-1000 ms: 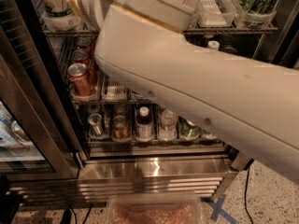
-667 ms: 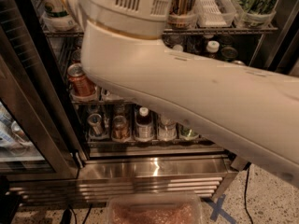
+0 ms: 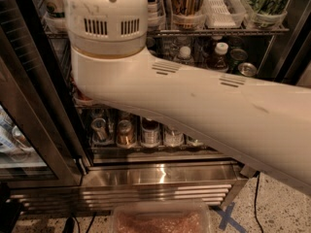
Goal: Pick water bottle from top shelf of fridge
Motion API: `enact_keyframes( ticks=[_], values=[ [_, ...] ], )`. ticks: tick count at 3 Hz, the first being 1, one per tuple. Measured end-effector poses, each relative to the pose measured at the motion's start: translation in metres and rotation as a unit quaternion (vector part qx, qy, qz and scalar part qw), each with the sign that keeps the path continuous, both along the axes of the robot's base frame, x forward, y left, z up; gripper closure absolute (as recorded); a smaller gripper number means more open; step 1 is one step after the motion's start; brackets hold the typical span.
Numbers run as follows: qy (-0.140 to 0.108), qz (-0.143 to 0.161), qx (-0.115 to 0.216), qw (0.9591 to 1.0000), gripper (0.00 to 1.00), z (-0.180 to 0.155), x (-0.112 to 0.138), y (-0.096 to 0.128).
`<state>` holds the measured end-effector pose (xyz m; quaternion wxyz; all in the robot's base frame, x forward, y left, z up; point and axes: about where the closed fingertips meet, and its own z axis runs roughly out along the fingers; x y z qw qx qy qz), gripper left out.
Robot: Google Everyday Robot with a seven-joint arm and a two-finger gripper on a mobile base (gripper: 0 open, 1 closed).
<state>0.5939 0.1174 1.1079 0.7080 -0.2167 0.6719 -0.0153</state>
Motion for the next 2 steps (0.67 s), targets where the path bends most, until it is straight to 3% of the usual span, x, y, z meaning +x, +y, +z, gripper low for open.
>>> enact_keyframes(
  ticks=[2],
  values=[
    [-0.011, -0.060, 0.005, 0.9981, 0.26, -0.003, 0.020, -0.036]
  ],
)
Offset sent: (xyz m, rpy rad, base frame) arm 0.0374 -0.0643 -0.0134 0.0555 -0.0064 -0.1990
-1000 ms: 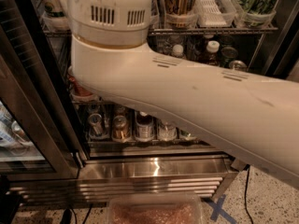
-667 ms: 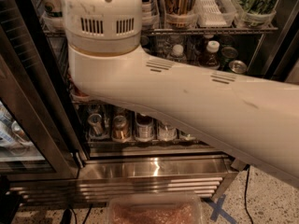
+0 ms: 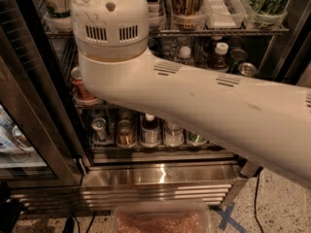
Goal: Pick water bottle from top shelf of fridge
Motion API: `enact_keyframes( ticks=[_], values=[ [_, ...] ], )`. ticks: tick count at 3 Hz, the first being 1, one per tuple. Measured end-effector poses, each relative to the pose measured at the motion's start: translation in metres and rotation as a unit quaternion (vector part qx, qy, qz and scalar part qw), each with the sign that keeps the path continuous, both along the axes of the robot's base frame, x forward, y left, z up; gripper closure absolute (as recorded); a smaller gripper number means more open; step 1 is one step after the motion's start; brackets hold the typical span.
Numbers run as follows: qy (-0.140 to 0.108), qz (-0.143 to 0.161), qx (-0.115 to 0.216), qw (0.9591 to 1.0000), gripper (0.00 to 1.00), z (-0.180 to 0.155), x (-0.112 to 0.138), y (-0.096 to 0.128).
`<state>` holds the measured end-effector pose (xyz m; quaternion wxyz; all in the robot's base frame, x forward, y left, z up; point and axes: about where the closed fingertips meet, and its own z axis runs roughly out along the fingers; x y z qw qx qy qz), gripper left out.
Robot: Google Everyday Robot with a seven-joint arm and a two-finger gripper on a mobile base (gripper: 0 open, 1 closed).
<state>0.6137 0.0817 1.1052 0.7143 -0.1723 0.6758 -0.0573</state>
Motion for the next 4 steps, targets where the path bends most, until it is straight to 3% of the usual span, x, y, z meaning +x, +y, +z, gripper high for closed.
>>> enact_keyframes(
  ticks=[3, 4],
  values=[
    [0.005, -0.001, 0.001, 1.0000, 0.30, -0.0050, 0.0114, 0.0035],
    [0.006, 0.000, 0.002, 1.0000, 0.49, -0.0065, 0.0125, 0.0052]
  ],
)
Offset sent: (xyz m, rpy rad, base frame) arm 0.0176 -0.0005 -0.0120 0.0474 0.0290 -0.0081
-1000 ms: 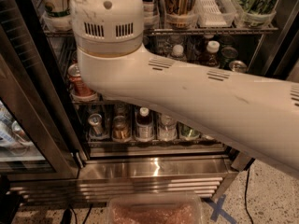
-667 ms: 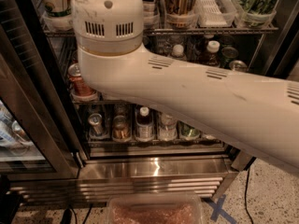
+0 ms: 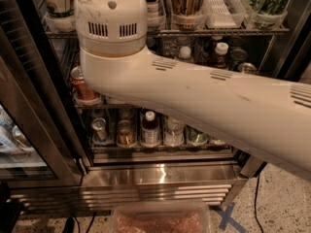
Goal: Pick water bottle from top shelf of fridge
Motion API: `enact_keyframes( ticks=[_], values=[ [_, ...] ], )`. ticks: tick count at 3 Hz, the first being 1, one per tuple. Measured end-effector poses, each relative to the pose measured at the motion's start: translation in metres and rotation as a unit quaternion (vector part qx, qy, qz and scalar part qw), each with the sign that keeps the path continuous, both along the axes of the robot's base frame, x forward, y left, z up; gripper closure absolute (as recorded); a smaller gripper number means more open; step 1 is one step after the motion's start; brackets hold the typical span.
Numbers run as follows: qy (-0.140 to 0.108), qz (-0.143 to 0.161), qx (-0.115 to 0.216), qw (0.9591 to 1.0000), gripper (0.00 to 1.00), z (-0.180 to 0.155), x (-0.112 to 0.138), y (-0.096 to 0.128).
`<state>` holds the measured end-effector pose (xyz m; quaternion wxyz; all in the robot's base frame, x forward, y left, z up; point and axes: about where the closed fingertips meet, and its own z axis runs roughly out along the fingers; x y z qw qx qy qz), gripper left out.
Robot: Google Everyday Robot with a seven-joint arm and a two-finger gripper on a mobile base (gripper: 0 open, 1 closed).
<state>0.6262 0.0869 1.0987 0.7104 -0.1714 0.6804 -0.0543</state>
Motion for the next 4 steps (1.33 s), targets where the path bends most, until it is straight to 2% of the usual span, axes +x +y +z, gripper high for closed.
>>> enact_keyframes(
  ticks=[2, 3, 4],
  values=[
    [0.001, 0.006, 0.003, 1.0000, 0.96, -0.0023, 0.0014, 0.0040],
    [0.001, 0.006, 0.003, 1.0000, 1.00, -0.0023, 0.0014, 0.0040],
    [0.001, 0.006, 0.003, 1.0000, 1.00, -0.0022, 0.0014, 0.0040]
  ],
)
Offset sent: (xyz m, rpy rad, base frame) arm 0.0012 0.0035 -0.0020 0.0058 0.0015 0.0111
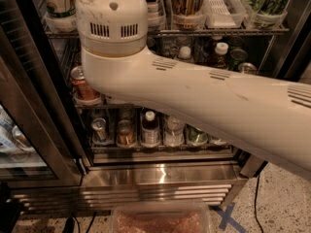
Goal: Pick water bottle from top shelf of fridge
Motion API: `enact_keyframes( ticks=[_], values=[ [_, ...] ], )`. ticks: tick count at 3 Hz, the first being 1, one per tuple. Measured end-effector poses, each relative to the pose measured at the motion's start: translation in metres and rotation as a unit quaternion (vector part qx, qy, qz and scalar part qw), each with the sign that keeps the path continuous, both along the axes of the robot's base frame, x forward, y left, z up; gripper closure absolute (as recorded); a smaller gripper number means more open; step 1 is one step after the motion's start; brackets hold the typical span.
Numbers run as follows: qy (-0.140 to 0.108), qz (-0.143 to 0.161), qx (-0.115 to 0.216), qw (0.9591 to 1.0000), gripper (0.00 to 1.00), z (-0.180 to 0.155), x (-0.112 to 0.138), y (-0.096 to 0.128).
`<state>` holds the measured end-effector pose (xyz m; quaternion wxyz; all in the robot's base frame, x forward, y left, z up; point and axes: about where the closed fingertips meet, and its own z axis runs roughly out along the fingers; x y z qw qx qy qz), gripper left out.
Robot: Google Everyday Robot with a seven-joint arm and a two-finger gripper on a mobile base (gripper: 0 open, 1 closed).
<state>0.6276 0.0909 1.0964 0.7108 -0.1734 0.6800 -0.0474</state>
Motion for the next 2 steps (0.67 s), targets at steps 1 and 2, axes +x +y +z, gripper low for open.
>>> enact_keyframes(
  ticks=[1, 2],
  values=[
    [-0.020, 0.009, 0.019, 0.9996, 1.00, 0.0101, -0.0086, -0.0053],
    [-0.033, 0.011, 0.018, 0.9992, 1.00, 0.0152, -0.0149, -0.0090]
  ],
)
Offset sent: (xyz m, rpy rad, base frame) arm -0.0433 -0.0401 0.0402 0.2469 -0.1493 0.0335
